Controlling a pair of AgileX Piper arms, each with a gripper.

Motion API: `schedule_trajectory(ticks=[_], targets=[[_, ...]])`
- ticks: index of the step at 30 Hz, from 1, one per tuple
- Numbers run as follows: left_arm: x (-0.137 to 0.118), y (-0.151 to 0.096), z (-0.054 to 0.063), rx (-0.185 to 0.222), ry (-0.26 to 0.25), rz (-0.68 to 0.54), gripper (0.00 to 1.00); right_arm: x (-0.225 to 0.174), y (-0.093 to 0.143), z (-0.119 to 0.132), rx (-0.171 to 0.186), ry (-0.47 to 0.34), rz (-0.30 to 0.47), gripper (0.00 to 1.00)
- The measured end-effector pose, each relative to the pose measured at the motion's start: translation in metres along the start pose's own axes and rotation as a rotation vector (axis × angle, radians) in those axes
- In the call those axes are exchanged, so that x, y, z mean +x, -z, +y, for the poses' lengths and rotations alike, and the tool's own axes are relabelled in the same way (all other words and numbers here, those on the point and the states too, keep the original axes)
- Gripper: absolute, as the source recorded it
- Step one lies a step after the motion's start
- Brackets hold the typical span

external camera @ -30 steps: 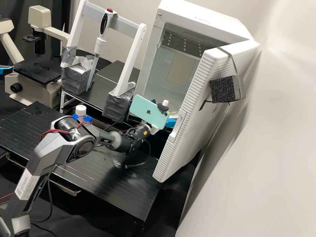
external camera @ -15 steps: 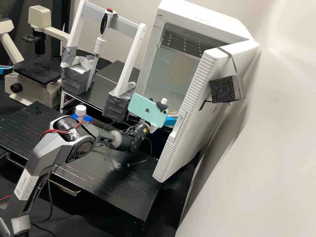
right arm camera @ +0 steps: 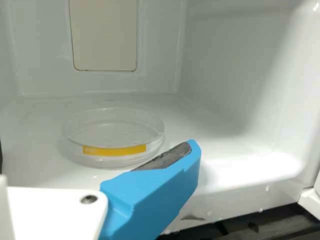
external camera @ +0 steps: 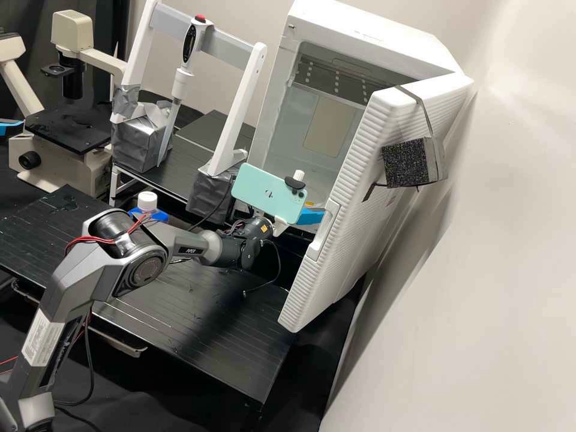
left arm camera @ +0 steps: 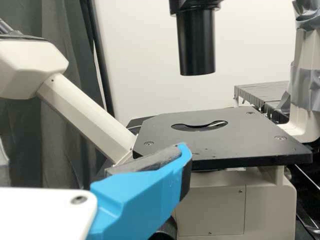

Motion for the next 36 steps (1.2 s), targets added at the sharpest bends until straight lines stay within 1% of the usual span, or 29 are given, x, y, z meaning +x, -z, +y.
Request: schedule_trajectory(ticks=[4,9,16,17,25,33,36], targets=[[0.000,0.000,0.000,0.000,0.000,0.000,1.00,0.004,0.000,0.002,0.009,0.001,-0.006,1.00],[0.000,0.000,0.000,0.000,0.000,0.000,1.00,0.010,-0.003,0.002,-0.001,0.007,-0.017,1.00],[0.000,0.000,0.000,0.000,0.000,0.000,1.00,0.017,-0.002,0.005,0.002,0.008,-0.018,1.00],[0.000,0.000,0.000,0.000,0.000,0.000,1.00,0.018,-0.002,0.005,0.000,0.008,-0.016,0.00],[0.000,0.000,0.000,0.000,0.000,0.000,1.00,0.019,-0.004,0.003,-0.001,0.026,-0.022,0.00],[0.000,0.000,0.000,0.000,0.000,0.000,1.00,0.019,-0.004,0.002,-0.013,0.034,-0.021,0.00],[0.000,0.000,0.000,0.000,0.000,0.000,1.00,0.019,-0.004,0.002,-0.012,0.034,-0.021,0.00]])
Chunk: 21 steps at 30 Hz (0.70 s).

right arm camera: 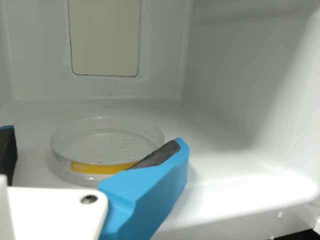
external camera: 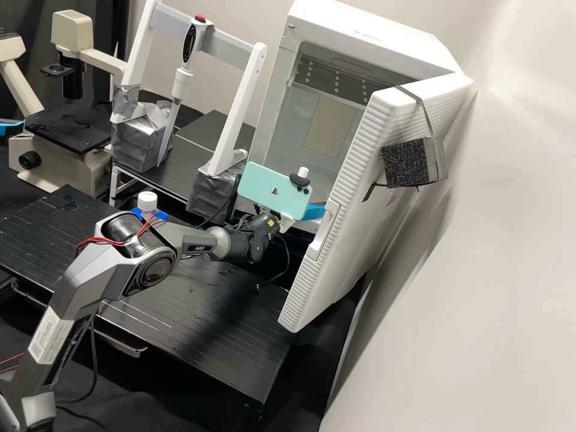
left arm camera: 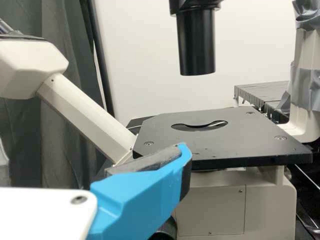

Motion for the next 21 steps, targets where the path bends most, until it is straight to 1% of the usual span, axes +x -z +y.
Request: schedule_trajectory(ticks=[21], targets=[[0.0000,0.0000,0.0000,0.000,0.000,0.000,1.00,0.0009,0.0032,-0.0029,0.000,0.006,0.007,0.00]])
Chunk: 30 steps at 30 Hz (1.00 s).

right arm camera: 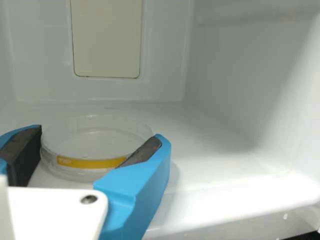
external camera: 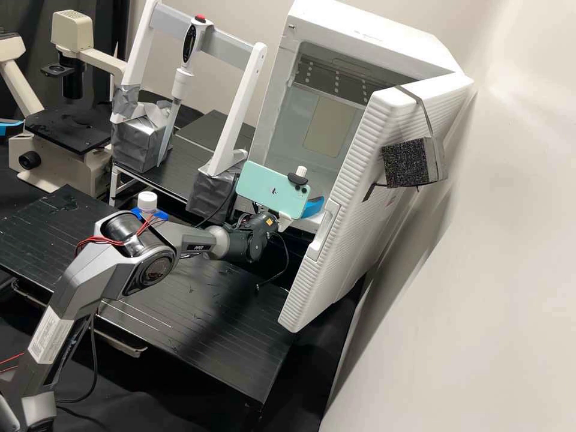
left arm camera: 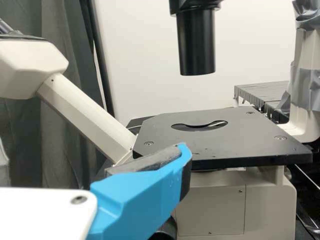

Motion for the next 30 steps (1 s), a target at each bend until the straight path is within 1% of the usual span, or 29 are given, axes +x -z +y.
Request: schedule_trajectory(ticks=[14,17,19,23,30], targets=[[0.000,0.000,0.000,0.000,0.000,0.000,1.00,0.000,0.001,-0.003,0.001,0.010,-0.005,0.00],[0.000,0.000,0.000,0.000,0.000,0.000,1.00,-0.002,-0.002,-0.006,0.021,0.009,-0.013,0.00],[0.000,0.000,0.000,0.000,0.000,0.000,1.00,-0.006,-0.003,-0.006,0.023,0.007,-0.013,0.00],[0.000,0.000,0.000,0.000,0.000,0.000,1.00,-0.018,-0.001,0.007,0.020,-0.031,0.004,0.00],[0.000,0.000,0.000,0.000,0.000,0.000,1.00,-0.036,-0.007,0.023,0.027,-0.069,-0.029,0.00]])
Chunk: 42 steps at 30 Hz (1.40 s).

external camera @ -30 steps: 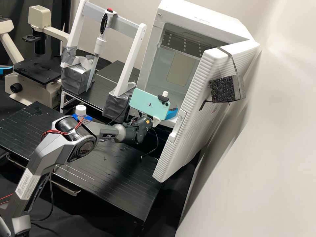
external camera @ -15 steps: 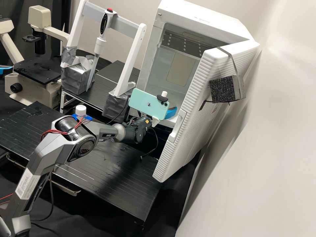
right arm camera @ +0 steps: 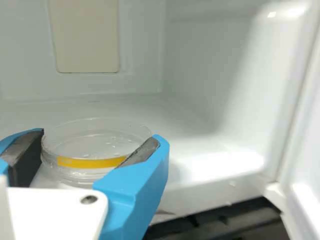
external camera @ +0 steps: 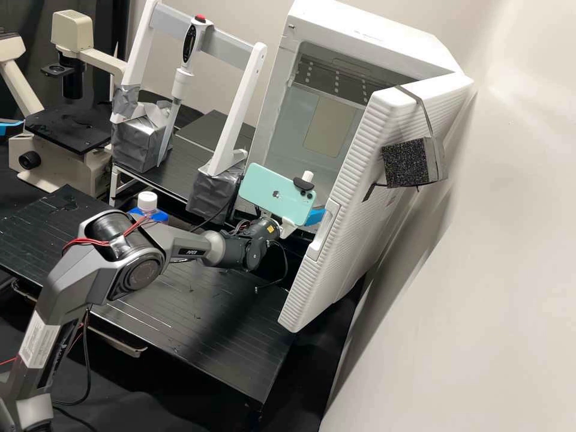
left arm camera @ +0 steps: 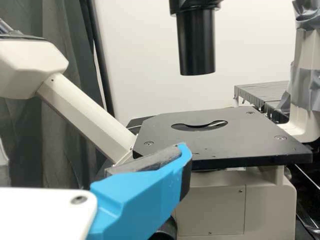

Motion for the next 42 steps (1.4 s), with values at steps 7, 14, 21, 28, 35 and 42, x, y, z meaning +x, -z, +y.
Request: schedule_trajectory(ticks=[7,14,21,28,35,42], targets=[[0.000,0.000,0.000,0.000,0.000,0.000,1.00,-0.011,-0.001,0.005,0.008,-0.024,0.021,0.00],[0.000,0.000,0.000,0.000,0.000,0.000,1.00,-0.032,-0.007,0.003,0.025,-0.029,0.030,0.00],[0.000,0.000,0.000,0.000,0.000,0.000,1.00,-0.074,-0.012,-0.002,0.047,-0.058,0.050,0.00],[0.000,0.000,0.000,0.000,0.000,0.000,1.00,-0.125,-0.011,-0.011,0.052,-0.099,0.077,0.00],[0.000,0.000,0.000,0.000,0.000,0.000,1.00,-0.177,0.000,-0.040,0.037,-0.039,0.163,0.00],[0.000,0.000,0.000,0.000,0.000,0.000,1.00,-0.218,0.022,-0.073,0.011,0.086,0.293,0.00]])
